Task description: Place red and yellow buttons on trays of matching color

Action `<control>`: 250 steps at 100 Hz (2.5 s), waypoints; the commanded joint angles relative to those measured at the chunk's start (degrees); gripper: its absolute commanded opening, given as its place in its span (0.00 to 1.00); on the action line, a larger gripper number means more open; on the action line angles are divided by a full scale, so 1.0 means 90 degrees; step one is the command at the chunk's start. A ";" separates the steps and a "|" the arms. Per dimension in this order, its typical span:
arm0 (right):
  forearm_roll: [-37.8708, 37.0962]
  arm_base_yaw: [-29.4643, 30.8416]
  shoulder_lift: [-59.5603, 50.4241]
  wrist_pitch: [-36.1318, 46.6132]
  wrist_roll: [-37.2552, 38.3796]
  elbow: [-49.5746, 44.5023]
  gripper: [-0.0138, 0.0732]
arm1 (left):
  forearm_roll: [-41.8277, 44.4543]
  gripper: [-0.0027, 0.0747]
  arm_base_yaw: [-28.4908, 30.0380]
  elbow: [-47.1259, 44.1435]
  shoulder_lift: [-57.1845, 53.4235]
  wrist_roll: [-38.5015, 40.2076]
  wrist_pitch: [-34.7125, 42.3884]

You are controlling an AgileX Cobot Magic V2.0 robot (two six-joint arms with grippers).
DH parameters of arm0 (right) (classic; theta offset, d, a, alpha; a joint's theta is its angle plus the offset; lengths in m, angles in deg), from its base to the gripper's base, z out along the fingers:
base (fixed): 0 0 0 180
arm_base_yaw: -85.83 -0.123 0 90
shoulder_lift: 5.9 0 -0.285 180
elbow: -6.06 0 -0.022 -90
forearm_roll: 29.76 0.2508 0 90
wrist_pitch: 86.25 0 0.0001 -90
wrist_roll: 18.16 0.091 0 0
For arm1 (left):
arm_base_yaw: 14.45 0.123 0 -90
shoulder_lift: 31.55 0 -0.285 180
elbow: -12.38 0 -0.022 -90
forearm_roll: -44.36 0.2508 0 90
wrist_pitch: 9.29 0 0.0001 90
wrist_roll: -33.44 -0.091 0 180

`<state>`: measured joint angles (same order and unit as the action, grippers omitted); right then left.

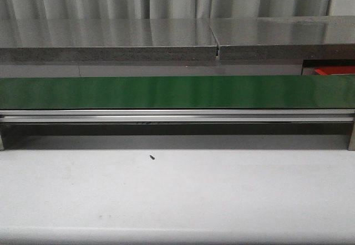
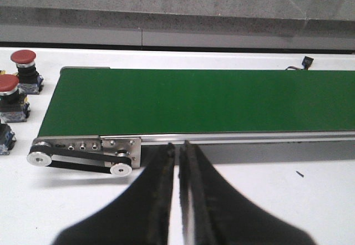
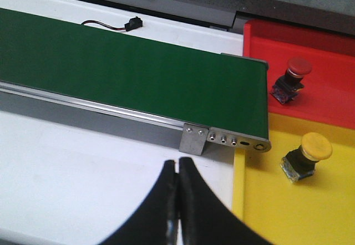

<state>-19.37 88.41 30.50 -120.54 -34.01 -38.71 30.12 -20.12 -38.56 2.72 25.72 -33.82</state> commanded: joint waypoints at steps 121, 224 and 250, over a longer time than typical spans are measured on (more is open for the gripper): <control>0.0018 -0.0026 0.0016 0.0436 -0.0059 0.0157 0.02 | 0.0366 0.85 0.2962 0.4620 0.5908 0.1059 -0.1228; 0.0018 -0.0026 0.0016 0.0436 -0.0059 0.0157 0.02 | 0.0378 0.83 0.3140 0.6707 0.9375 0.1059 -0.1426; 0.0018 -0.0026 0.0016 0.0436 -0.0059 0.0157 0.02 | 0.0401 0.83 0.3140 0.6858 0.9722 0.1032 -0.1412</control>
<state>-19.37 88.41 30.50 -120.54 -34.10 -38.71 34.28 8.03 21.21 92.83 34.74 -48.34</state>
